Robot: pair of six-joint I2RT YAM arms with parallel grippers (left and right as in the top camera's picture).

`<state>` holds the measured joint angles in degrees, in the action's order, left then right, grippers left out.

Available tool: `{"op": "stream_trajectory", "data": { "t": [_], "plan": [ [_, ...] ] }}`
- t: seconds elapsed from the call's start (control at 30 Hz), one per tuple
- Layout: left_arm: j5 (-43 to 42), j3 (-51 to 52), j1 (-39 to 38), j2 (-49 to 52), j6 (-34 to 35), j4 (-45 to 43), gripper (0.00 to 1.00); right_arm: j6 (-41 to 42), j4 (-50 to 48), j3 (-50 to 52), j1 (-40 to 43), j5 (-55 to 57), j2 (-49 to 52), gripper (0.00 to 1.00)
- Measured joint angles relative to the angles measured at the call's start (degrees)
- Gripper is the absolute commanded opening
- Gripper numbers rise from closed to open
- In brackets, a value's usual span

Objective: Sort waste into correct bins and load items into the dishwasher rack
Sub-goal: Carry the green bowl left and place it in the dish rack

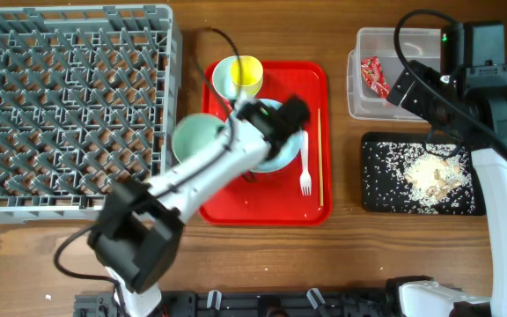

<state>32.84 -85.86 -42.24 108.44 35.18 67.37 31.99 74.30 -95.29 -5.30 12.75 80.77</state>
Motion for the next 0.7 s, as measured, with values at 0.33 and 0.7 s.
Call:
{"op": "stream_trajectory", "data": {
  "t": [0.33, 0.7],
  "plan": [
    [1.62, -3.76, 26.88, -3.34, -16.87, -20.98, 0.04, 0.0, 0.0, 0.0, 0.0, 0.0, 0.0, 1.0],
    [-39.6, -3.76, 54.45, -3.34, -16.33, -33.42, 0.04, 0.0, 0.02, 0.0, 0.0, 0.02, 0.0, 1.0]
  ]
}}
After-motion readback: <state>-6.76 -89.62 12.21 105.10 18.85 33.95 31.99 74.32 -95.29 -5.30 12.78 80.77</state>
